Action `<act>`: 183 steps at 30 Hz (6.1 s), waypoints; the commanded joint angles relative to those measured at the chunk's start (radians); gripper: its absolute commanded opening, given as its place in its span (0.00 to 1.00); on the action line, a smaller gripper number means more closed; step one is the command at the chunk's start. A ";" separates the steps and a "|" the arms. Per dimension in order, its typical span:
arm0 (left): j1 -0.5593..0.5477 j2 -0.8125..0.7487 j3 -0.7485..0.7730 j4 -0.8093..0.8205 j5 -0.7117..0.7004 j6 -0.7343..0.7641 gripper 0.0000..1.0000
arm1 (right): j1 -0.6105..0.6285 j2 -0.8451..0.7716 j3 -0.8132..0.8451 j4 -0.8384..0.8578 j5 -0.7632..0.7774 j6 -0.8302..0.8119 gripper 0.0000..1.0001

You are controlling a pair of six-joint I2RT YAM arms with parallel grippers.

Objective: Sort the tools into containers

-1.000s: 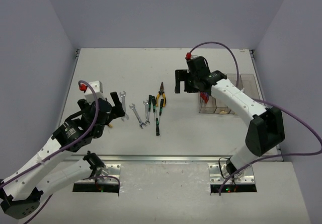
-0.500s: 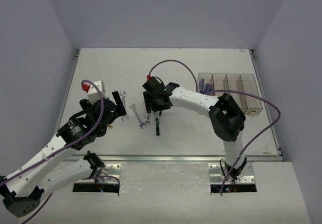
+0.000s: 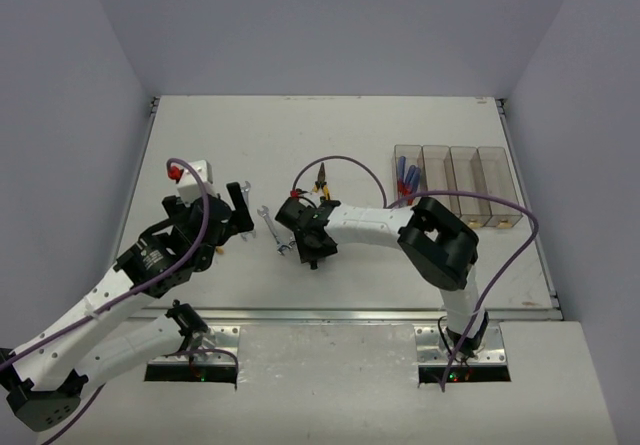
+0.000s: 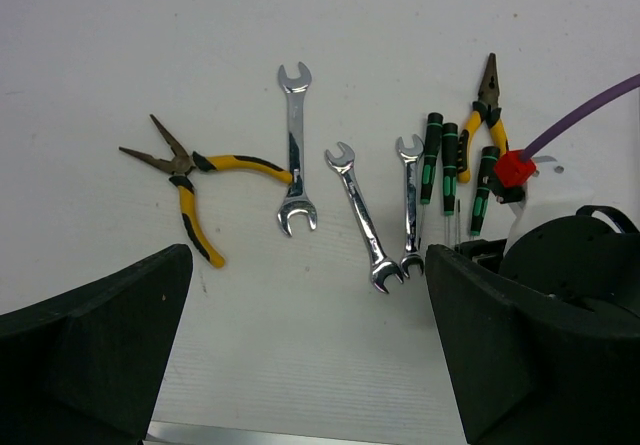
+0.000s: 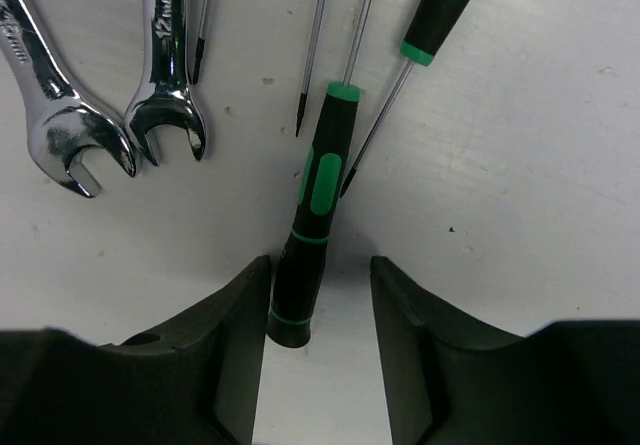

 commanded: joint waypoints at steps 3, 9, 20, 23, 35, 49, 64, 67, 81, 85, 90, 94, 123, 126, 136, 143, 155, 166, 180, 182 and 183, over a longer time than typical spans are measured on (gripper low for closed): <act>0.002 -0.008 -0.004 0.050 0.011 0.019 1.00 | 0.018 -0.038 -0.074 0.064 0.023 0.078 0.31; 0.001 -0.021 -0.004 0.049 0.009 0.017 1.00 | 0.027 -0.094 -0.110 0.092 0.022 0.097 0.20; 0.001 -0.028 -0.004 0.045 0.005 0.013 1.00 | -0.029 -0.368 -0.077 0.005 0.123 -0.025 0.14; 0.002 -0.033 -0.005 0.045 0.005 0.013 1.00 | -0.186 -0.463 -0.087 -0.011 0.098 -0.147 0.14; 0.001 -0.028 -0.008 0.060 0.025 0.030 1.00 | -0.871 -0.399 -0.059 0.029 -0.116 -0.725 0.08; 0.001 -0.009 -0.010 0.069 0.043 0.043 1.00 | -0.944 -0.314 0.011 -0.045 -0.122 -0.661 0.71; 0.014 0.018 -0.004 0.057 0.024 0.034 1.00 | -0.350 -0.360 -0.104 0.160 0.005 -0.064 0.76; 0.014 0.016 -0.005 0.059 0.026 0.034 1.00 | -0.295 -0.266 -0.040 0.187 0.029 -0.031 0.64; 0.016 -0.001 -0.010 0.071 0.042 0.045 1.00 | -0.209 0.093 0.204 0.083 0.084 0.028 0.42; 0.016 -0.010 -0.010 0.072 0.044 0.046 1.00 | -0.206 0.106 0.201 0.071 0.093 0.040 0.37; 0.015 -0.017 -0.011 0.073 0.044 0.046 1.00 | -0.208 0.124 0.170 0.072 0.098 0.068 0.29; 0.015 -0.023 -0.011 0.074 0.043 0.046 1.00 | -0.208 0.124 0.149 0.081 0.087 0.089 0.23; 0.016 -0.024 -0.010 0.073 0.040 0.045 1.00 | -0.689 -0.437 -0.005 0.043 -0.267 -0.661 0.00; 0.017 -0.012 -0.008 0.073 0.046 0.046 1.00 | -0.781 -0.454 -0.051 0.084 -0.200 -0.788 0.00; 0.017 -0.001 -0.005 0.071 0.052 0.049 1.00 | -0.973 -0.262 0.043 0.069 -0.121 -0.851 0.04; 0.016 0.129 0.058 0.019 0.097 -0.018 1.00 | -0.984 -0.259 0.068 0.006 -0.138 -0.772 0.66; 0.084 0.662 0.190 0.300 0.241 0.024 0.89 | -0.777 -0.632 -0.094 0.020 -0.501 -0.540 0.85; 0.231 1.045 0.429 0.393 0.421 0.213 0.29 | -0.755 -0.868 -0.342 0.109 -0.666 -0.486 0.99; 0.232 1.219 0.481 0.377 0.504 0.183 0.27 | -0.755 -0.931 -0.407 0.107 -0.697 -0.511 0.99; 0.232 1.224 0.476 0.385 0.513 0.182 0.27 | -0.755 -0.935 -0.411 0.109 -0.701 -0.514 0.99; 0.232 1.228 0.475 0.386 0.518 0.181 0.27 | -0.755 -0.936 -0.411 0.109 -0.701 -0.515 0.99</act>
